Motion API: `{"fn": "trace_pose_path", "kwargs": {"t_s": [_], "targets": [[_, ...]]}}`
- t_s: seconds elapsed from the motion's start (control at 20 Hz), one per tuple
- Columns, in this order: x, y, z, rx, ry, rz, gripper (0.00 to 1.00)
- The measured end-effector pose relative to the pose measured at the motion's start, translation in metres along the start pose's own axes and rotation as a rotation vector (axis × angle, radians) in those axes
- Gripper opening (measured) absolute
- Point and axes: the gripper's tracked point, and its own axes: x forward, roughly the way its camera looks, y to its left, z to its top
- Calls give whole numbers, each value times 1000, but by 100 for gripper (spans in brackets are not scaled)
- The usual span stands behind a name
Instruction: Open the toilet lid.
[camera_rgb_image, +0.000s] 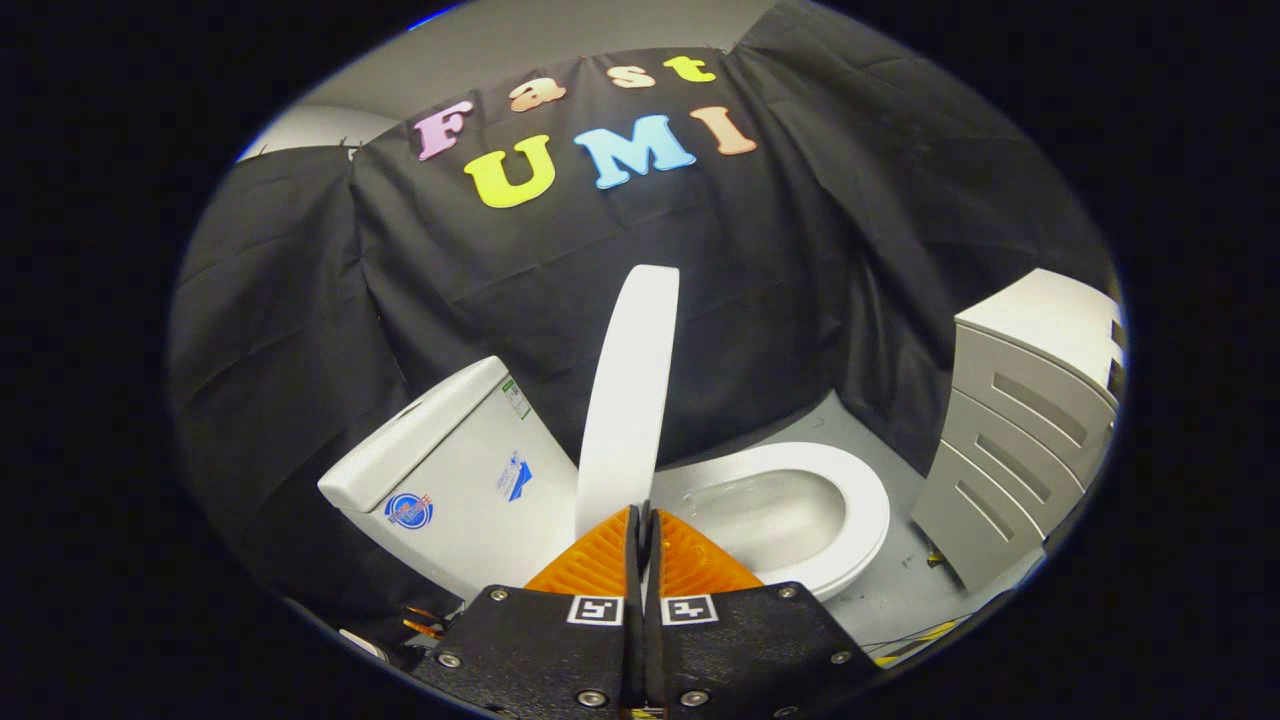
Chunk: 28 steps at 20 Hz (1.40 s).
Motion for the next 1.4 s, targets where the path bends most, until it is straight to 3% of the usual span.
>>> {"fn": "trace_pose_path", "kwargs": {"t_s": [1.4], "targets": [[6, 146, -5, -308, -62, 155, 0]]}}
